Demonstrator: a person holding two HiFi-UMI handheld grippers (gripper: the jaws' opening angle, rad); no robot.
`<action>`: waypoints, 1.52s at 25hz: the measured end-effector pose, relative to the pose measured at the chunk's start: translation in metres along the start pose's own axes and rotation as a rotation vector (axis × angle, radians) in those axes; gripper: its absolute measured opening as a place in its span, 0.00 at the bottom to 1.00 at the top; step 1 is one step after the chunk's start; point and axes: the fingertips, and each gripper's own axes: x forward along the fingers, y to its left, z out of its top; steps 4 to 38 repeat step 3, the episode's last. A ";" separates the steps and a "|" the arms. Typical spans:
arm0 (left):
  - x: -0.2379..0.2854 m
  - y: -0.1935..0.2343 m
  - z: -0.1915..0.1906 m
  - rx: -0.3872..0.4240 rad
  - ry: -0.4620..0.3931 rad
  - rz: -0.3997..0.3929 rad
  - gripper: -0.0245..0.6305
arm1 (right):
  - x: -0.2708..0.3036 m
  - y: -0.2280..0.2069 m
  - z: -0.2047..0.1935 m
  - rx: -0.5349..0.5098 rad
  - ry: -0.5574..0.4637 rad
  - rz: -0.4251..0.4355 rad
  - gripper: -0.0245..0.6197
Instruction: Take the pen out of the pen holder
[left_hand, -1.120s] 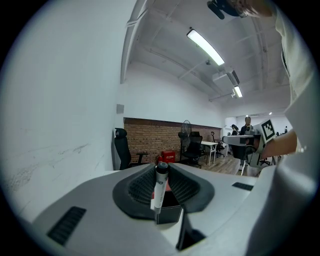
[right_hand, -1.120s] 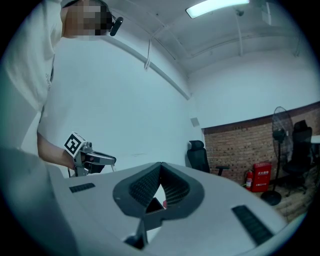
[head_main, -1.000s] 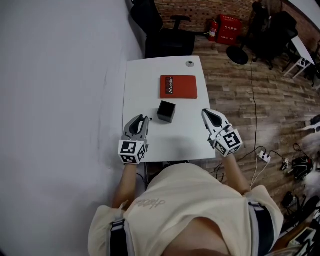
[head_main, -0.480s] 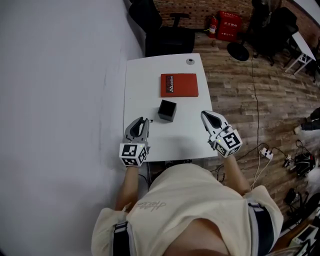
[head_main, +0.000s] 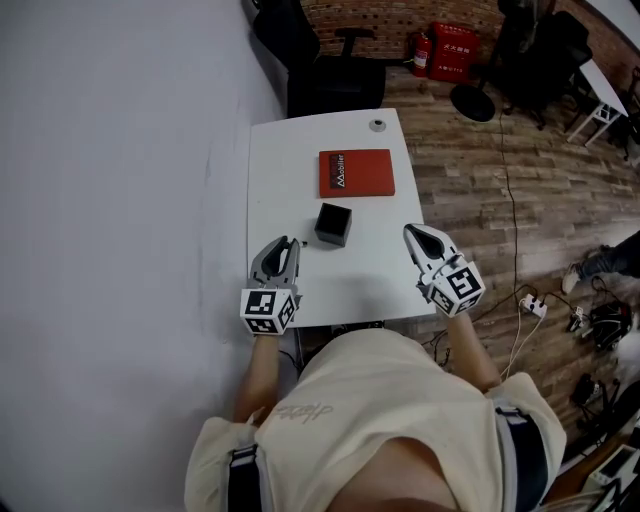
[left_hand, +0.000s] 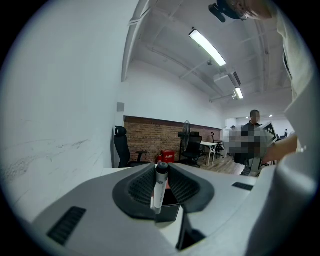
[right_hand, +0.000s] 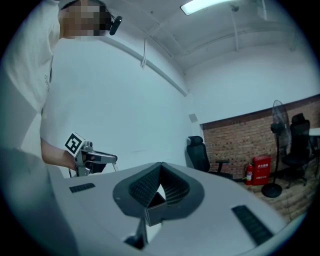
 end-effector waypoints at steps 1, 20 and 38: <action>0.000 0.000 0.000 0.000 -0.001 -0.001 0.17 | 0.000 0.000 0.000 0.000 0.000 -0.001 0.05; 0.001 0.001 0.002 0.001 -0.002 -0.002 0.17 | 0.000 -0.001 0.001 -0.002 -0.001 -0.004 0.05; 0.001 0.001 0.002 0.001 -0.002 -0.002 0.17 | 0.000 -0.001 0.001 -0.002 -0.001 -0.004 0.05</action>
